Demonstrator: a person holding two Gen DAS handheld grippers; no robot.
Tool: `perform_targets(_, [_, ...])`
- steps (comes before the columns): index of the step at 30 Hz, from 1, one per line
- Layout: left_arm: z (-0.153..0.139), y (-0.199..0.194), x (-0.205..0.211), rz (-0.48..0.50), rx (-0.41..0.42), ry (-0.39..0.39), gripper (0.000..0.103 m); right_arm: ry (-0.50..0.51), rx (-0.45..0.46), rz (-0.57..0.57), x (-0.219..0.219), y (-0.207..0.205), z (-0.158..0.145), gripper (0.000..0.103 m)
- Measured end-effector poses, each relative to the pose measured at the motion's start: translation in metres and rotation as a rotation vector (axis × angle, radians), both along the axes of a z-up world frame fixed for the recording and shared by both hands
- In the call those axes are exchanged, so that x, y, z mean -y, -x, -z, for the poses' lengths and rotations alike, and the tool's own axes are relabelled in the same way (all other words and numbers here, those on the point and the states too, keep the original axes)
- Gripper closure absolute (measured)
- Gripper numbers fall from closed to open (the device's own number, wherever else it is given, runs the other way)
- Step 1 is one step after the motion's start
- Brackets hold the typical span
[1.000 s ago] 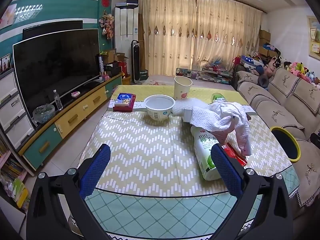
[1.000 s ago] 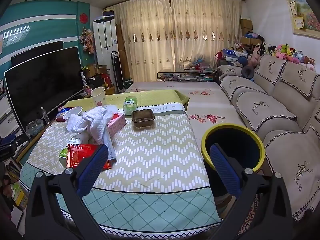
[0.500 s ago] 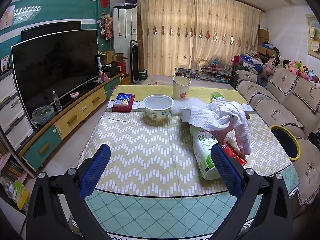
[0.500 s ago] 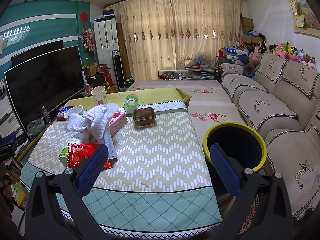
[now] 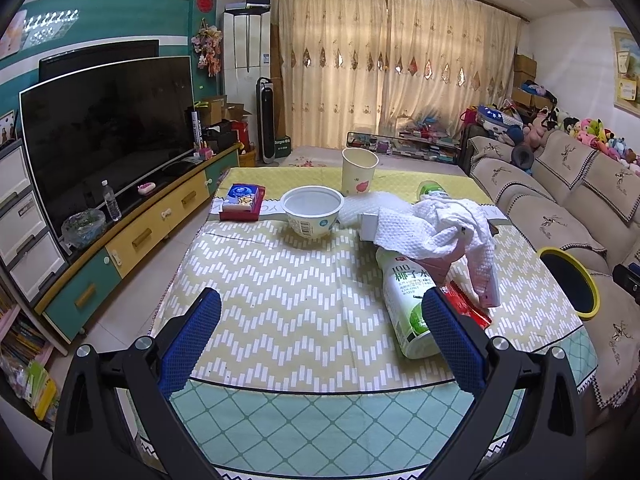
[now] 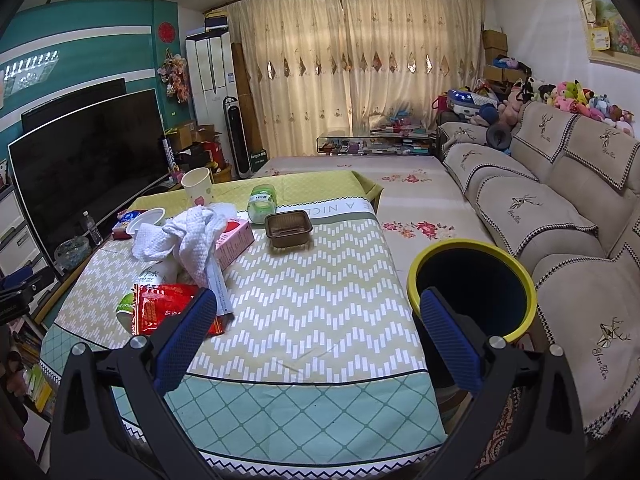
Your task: Collect trash
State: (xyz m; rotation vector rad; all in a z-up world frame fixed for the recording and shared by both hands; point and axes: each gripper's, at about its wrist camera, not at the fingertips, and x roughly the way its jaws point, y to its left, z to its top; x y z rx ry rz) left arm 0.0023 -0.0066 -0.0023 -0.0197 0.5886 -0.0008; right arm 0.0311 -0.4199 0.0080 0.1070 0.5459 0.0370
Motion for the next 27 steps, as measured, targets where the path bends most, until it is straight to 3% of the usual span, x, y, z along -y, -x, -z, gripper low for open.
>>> perform_targets(27, [0.0055, -0.0061, 0.0061, 0.014, -0.016, -0.005, 0.004, -0.008, -0.011, 0.007, 0.0067, -0.0031, 0.0042, 0.006])
